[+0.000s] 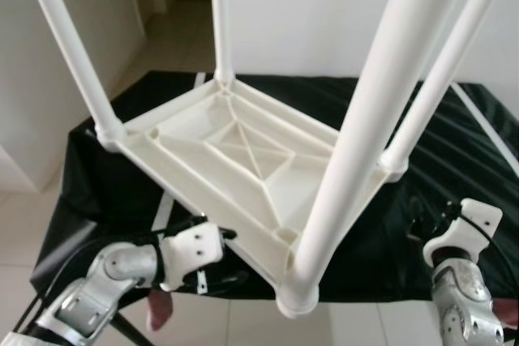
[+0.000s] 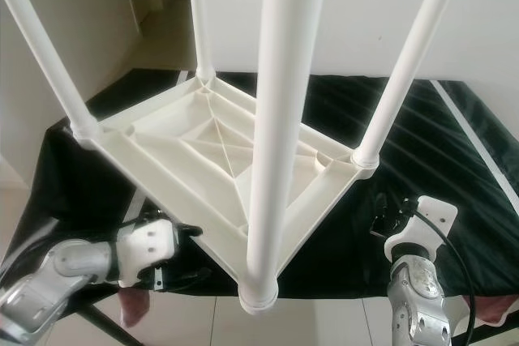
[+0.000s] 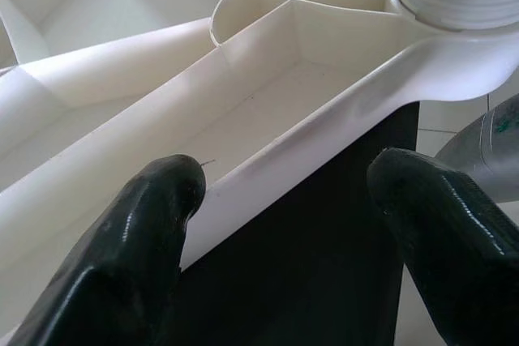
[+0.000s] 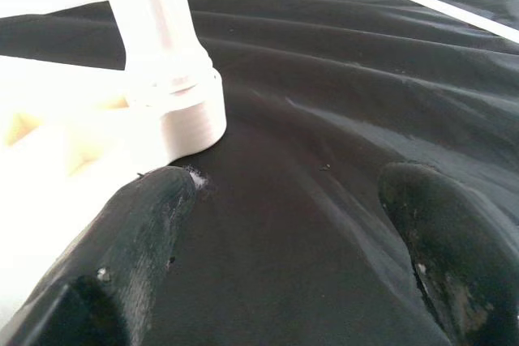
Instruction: Building children table
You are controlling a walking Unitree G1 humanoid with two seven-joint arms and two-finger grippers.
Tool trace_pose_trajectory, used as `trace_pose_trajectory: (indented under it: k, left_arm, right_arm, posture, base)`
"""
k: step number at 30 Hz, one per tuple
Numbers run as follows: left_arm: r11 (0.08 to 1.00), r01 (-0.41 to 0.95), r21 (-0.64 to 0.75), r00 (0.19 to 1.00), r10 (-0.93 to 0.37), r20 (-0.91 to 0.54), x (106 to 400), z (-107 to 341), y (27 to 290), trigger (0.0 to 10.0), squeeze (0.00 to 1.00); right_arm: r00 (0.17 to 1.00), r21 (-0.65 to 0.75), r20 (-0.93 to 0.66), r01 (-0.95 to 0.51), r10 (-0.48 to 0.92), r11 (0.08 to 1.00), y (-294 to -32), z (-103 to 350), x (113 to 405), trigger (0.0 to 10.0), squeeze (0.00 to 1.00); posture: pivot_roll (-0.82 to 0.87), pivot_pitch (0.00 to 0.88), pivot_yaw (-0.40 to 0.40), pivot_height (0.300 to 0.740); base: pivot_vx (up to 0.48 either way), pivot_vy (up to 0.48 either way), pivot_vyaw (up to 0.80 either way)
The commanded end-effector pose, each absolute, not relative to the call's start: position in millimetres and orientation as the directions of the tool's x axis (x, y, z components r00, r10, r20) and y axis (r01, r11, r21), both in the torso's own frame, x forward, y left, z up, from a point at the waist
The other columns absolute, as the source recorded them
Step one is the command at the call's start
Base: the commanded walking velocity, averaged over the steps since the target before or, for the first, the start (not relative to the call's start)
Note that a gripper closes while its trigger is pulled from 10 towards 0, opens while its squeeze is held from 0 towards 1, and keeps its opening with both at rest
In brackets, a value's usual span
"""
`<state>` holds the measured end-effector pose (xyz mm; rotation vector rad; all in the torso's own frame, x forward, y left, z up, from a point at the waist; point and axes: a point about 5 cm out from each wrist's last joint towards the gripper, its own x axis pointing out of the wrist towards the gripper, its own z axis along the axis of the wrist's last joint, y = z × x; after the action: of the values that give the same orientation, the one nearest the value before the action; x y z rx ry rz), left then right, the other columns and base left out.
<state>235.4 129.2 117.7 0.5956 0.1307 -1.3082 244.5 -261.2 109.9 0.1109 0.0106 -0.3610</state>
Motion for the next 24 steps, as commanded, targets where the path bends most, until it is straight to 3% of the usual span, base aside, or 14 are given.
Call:
trace_pose_trajectory:
  k: [1,11,16,24]
  left_arm:
    - [0.071,0.944,0.322,0.223,-0.857,-0.465,232.9,104.1,120.2,10.0,0.00]
    - [0.068,0.929,0.363,0.238,-0.862,-0.448,245.1,98.4,99.1,10.0,0.00]
    - [0.136,0.906,0.402,0.307,-0.864,-0.399,263.8,98.7,72.9,10.0,0.00]
    - [0.227,0.879,0.418,0.382,-0.860,-0.338,278.7,100.8,52.1,10.0,0.00]
  right_arm:
    - [0.937,0.112,-0.044,0.349,-0.346,0.930,-259.6,108.3,243.0,10.0,0.00]
    - [0.937,0.117,-0.044,0.350,-0.347,0.929,-258.5,108.8,244.2,10.0,0.00]
    - [0.936,0.128,-0.039,0.352,-0.350,0.927,-257.4,109.8,244.1,10.0,0.00]
    - [0.936,0.133,-0.030,0.351,-0.350,0.927,-256.7,110.9,242.7,10.0,0.00]
  posture:
    - [0.05,0.000,-0.028,0.740]
    - [0.04,0.000,-0.025,0.740]
    - [0.03,0.000,-0.016,0.740]
    - [0.03,0.000,-0.012,0.740]
  base:
    - [0.000,0.000,0.00]
    - [0.000,0.000,0.00]
    - [0.000,0.000,0.00]
    - [0.000,0.000,0.00]
